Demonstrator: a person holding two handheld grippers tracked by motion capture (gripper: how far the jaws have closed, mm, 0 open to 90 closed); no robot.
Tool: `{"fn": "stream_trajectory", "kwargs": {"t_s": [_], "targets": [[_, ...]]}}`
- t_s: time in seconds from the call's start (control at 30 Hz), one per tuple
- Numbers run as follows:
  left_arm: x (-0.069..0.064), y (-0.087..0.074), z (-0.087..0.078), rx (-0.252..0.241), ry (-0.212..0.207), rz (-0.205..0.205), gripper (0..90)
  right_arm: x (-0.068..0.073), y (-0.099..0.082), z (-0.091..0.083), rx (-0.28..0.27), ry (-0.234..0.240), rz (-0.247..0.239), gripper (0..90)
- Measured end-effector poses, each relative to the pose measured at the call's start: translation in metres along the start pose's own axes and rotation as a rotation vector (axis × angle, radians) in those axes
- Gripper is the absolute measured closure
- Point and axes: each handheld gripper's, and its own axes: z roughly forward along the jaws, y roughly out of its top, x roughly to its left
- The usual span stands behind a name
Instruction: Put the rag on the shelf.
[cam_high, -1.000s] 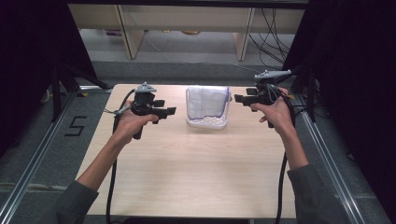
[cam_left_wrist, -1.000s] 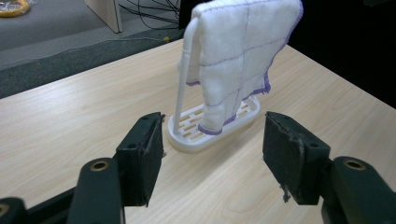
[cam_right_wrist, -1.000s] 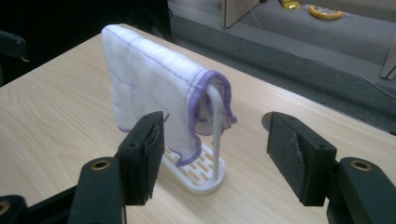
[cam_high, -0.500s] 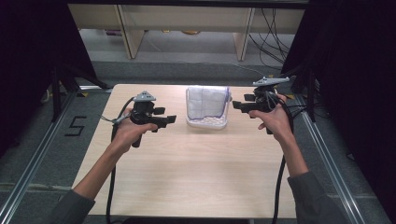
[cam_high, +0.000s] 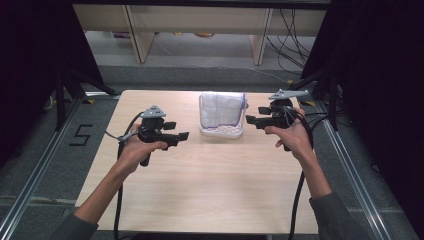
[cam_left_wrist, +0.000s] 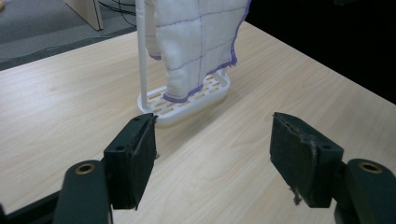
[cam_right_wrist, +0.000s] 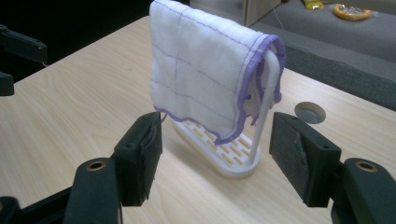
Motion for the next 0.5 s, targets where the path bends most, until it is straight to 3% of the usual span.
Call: {"fn": "stream_trajectory", "kwargs": {"t_s": [0.17, 0.23, 0.3, 0.37, 0.5], "targets": [[-0.006, -0.006, -0.003, 0.003, -0.011, 0.010, 30.6, 0.004, -0.005, 0.000, -0.014, 0.007, -0.025, 35.0], [-0.008, -0.009, -0.003, 0.003, -0.015, 0.010, 30.2, 0.007, -0.007, -0.001, -0.002, 0.024, -0.003, 34.7], [-0.011, -0.013, -0.004, 0.012, -0.019, 0.015, 29.6, 0.008, -0.011, -0.001, -0.019, 0.031, -0.022, 34.5], [-0.013, -0.017, -0.006, 0.018, -0.026, 0.022, 29.4, 0.012, -0.017, -0.002, -0.020, 0.039, 0.004, 34.0], [-0.017, -0.029, -0.007, 0.029, -0.037, 0.019, 29.1, 0.014, -0.029, -0.004, -0.021, 0.046, 0.003, 33.3]]}}
